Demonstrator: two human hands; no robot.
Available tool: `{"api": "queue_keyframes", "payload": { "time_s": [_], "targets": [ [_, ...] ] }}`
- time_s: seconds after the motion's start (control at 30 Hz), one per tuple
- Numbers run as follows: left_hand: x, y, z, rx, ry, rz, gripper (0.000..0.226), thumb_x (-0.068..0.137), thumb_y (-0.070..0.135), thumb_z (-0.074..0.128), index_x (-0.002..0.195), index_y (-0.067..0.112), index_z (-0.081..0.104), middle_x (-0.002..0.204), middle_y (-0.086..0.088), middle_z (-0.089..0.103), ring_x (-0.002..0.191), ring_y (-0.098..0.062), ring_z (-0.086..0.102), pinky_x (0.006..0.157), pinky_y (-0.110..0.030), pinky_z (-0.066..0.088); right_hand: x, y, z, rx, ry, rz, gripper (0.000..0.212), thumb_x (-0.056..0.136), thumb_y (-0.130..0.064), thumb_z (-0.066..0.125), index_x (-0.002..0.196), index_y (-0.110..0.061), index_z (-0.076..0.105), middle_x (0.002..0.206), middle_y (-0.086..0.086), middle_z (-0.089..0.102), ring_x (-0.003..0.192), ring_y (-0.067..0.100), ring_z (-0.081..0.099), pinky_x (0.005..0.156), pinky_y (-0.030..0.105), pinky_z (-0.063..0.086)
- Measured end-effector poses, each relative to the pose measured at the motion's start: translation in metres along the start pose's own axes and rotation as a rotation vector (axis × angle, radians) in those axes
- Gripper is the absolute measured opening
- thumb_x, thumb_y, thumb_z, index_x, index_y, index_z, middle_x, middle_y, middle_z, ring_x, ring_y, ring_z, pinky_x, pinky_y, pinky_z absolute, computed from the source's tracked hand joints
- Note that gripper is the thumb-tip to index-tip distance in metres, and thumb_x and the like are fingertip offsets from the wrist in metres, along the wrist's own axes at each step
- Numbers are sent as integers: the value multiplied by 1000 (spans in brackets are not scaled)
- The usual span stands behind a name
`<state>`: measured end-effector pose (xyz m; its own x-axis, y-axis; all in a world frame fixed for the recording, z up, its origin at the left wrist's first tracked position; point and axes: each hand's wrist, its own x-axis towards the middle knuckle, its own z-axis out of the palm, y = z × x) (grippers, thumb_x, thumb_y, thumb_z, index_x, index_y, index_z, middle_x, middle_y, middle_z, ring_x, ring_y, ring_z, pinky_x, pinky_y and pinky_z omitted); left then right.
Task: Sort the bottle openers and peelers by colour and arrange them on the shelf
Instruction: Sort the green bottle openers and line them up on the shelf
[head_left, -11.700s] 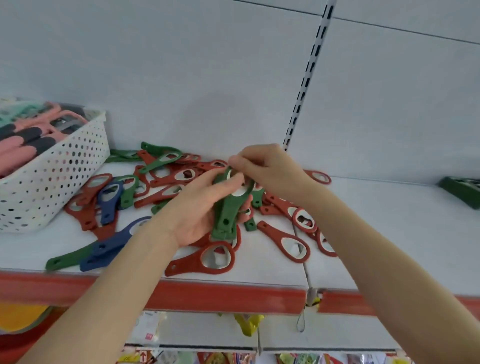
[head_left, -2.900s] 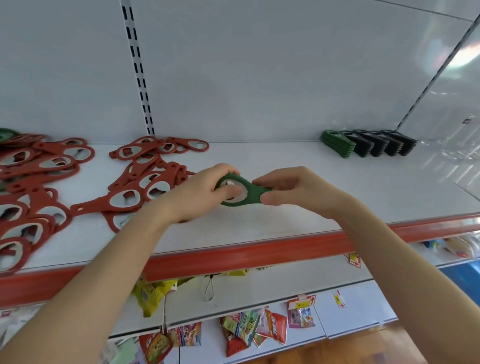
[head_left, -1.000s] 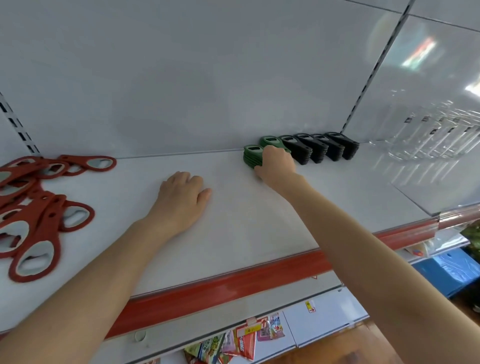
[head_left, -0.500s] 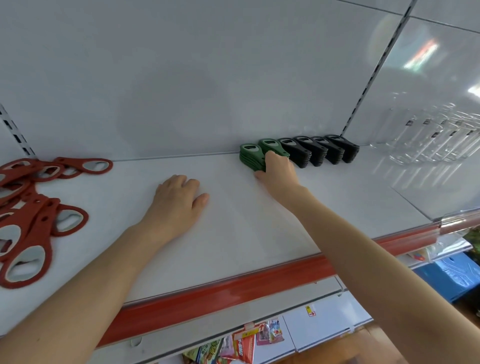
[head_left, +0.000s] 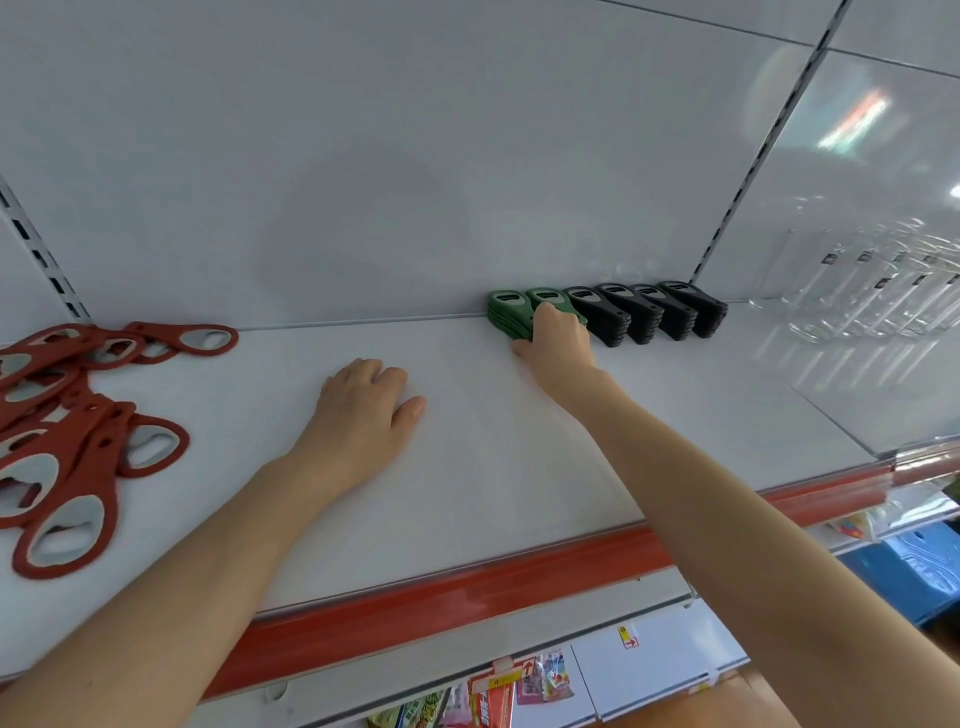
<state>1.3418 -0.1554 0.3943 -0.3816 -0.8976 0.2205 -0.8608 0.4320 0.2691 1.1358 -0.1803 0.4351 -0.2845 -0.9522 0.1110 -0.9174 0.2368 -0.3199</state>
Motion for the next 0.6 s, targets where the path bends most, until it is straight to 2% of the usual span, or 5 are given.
{"api": "queue_keyframes", "payload": {
  "time_s": [0.13,0.23,0.43,0.53,0.6],
  "targets": [
    [0,1,-1,-6,-8,-10,100,59,62,0,120,4,53,125,-16,49,122,-29,40,103,-36,30,-5,5,-2,-1,0,-16,27,89,-14,57,83,-6,31,75,7,41,80,26,40,65,31,29],
    [0,0,0,-9,-1,-7,99,60,62,1,120,3,53,125,-17,49,121,-30,41,102,-37,31,-5,7,-3,-5,-2,-12,43,90,-9,55,64,-14,21,64,1,31,77,26,39,63,30,28],
    [1,0,1,-6,-1,-13,99,60,62,0,119,3,54,123,-16,50,119,-29,42,101,-35,31,-3,8,-3,23,-7,-11,47,90,-8,55,62,-16,17,63,0,30,76,25,38,59,29,27],
    [0,0,1,-9,-1,-14,99,60,62,0,119,4,54,123,-15,50,120,-28,42,101,-35,30,-7,10,-4,76,22,-23,40,89,-11,55,65,-13,23,64,1,31,69,26,36,47,29,21],
    [0,0,0,-2,-9,-15,99,59,62,-1,119,4,53,123,-15,49,121,-27,41,102,-34,30,-9,10,-6,144,65,-43,21,91,-14,54,79,-5,39,70,5,40,69,26,37,50,31,29]
  ]
}}
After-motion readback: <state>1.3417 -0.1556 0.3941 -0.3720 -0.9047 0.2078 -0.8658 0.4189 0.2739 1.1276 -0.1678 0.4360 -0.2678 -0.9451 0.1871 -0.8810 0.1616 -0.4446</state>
